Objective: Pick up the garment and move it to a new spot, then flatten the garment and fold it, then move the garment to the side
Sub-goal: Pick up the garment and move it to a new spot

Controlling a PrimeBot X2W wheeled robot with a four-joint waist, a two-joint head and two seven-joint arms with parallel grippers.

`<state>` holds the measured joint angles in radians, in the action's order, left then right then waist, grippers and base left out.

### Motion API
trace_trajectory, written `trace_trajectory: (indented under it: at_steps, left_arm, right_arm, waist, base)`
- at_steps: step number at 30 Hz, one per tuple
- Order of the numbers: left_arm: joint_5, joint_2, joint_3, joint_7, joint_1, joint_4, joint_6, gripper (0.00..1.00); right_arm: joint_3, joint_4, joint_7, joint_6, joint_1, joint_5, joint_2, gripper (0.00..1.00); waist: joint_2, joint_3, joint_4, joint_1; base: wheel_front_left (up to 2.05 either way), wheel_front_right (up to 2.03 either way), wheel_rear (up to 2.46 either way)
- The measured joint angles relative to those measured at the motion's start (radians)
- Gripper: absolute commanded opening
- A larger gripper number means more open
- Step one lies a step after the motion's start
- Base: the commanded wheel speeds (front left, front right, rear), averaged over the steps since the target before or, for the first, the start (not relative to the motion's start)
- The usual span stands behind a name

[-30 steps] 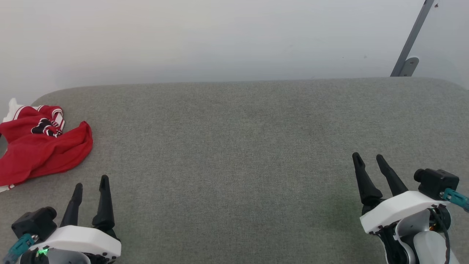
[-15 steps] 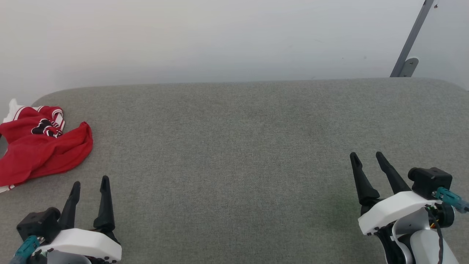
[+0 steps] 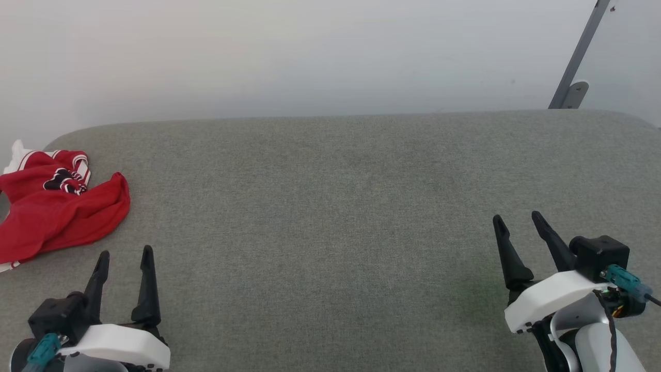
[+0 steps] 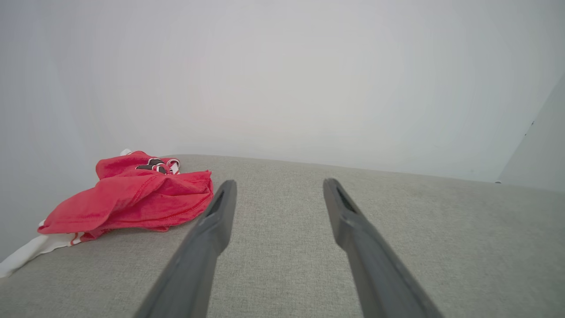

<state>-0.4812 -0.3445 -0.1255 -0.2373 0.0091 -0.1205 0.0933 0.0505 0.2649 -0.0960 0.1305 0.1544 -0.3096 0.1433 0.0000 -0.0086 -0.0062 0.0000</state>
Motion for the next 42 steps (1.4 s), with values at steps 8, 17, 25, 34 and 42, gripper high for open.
trace_trajectory:
  at_steps: [8,17,25,34,42]
  left_arm:
    - [0.038,-0.012,-0.012,-0.011,0.010,0.006,0.009,1.00]
    - [0.051,-0.020,-0.019,-0.018,0.011,0.010,0.012,1.00]
    - [0.041,-0.016,-0.017,-0.019,0.011,0.009,0.012,1.00]
    - [-0.003,-0.016,0.016,-0.012,0.011,0.000,0.022,1.00]
    - [-0.012,-0.030,0.024,0.008,0.012,-0.003,0.033,1.00]
  right_arm:
    - [0.000,-0.002,-0.009,0.000,0.000,0.056,0.000,1.00]
    - [-0.007,-0.005,-0.012,0.000,0.001,0.084,0.001,1.00]
    - [-0.005,-0.009,-0.012,0.000,0.000,0.089,0.001,1.00]
    - [0.022,-0.008,-0.010,0.000,-0.001,0.089,0.005,1.00]
    - [0.076,0.001,-0.004,0.000,-0.001,0.080,0.005,1.00]
  waist:
    - [0.0000,-0.001,-0.002,0.0000]
    - [0.0000,-0.001,-0.002,0.0000]
    - [0.0000,0.000,-0.001,0.0000]
    - [0.0000,-0.007,0.050,0.0000]
    - [0.0000,-0.021,0.156,0.0000]
  base:
    - [0.00,0.00,0.00]
    - [0.00,0.00,0.00]
    - [0.00,0.00,0.00]
    - [0.00,0.00,0.00]
    - [0.00,0.00,0.00]
